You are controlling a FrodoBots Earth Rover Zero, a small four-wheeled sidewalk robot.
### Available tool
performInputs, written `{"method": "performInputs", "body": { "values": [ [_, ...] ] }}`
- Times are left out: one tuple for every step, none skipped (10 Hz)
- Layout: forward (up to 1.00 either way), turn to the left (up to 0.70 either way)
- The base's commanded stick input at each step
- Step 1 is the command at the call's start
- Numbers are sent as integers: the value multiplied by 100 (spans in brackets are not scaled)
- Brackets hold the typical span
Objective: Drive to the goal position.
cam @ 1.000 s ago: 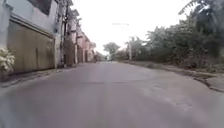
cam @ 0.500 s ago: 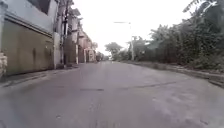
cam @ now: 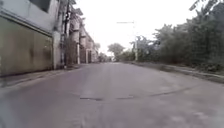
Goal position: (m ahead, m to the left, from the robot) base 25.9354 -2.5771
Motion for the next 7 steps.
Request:
{"method": "performInputs", "body": {
  "values": [
    [100,8],
    [100,8],
    [100,8],
    [100,8],
    [100,8],
    [100,8],
    [100,8]
  ]
}}
